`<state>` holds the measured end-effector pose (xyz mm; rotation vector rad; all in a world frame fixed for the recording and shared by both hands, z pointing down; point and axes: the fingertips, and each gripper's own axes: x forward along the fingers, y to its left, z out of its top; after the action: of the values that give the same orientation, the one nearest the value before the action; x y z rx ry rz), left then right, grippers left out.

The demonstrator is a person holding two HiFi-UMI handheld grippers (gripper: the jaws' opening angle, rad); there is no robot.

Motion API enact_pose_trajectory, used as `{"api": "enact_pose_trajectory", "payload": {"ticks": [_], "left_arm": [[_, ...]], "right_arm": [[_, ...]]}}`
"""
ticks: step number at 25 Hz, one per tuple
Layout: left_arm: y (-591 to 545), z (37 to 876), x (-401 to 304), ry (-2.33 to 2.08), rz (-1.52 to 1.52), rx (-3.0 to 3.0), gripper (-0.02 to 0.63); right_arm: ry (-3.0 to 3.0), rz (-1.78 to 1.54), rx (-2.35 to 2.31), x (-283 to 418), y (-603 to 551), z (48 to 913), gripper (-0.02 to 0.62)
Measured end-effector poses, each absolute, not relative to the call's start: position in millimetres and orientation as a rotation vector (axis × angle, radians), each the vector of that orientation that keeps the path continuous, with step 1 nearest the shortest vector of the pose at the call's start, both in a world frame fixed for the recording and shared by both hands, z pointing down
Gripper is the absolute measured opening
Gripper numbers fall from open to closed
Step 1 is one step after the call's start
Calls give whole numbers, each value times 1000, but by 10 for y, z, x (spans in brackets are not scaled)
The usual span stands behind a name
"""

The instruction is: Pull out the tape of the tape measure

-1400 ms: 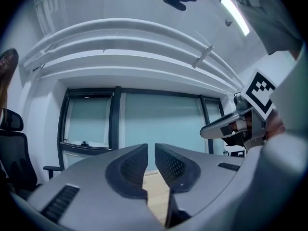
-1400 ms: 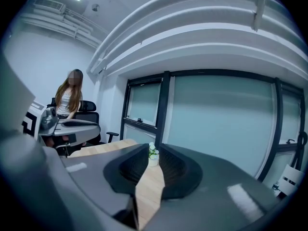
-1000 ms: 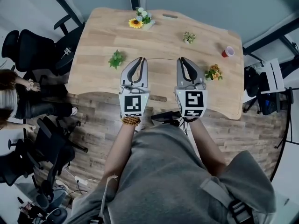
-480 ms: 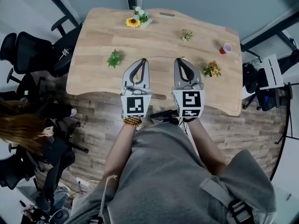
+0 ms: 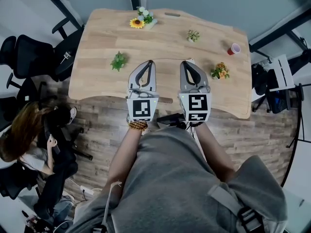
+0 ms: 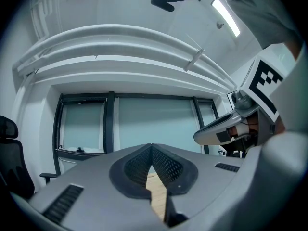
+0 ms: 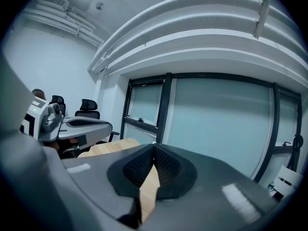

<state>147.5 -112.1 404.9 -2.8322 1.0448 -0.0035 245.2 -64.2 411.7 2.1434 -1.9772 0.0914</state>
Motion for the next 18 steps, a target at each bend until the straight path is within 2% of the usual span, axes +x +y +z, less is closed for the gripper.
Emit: {"api": "enact_pose_trajectory", "payload": {"ticks": [18], "left_arm": [[-1121, 4101, 1436, 1021, -23, -2843, 9]], "right_arm": [[-1953, 114, 2139, 2391, -657, 4202, 11]]}}
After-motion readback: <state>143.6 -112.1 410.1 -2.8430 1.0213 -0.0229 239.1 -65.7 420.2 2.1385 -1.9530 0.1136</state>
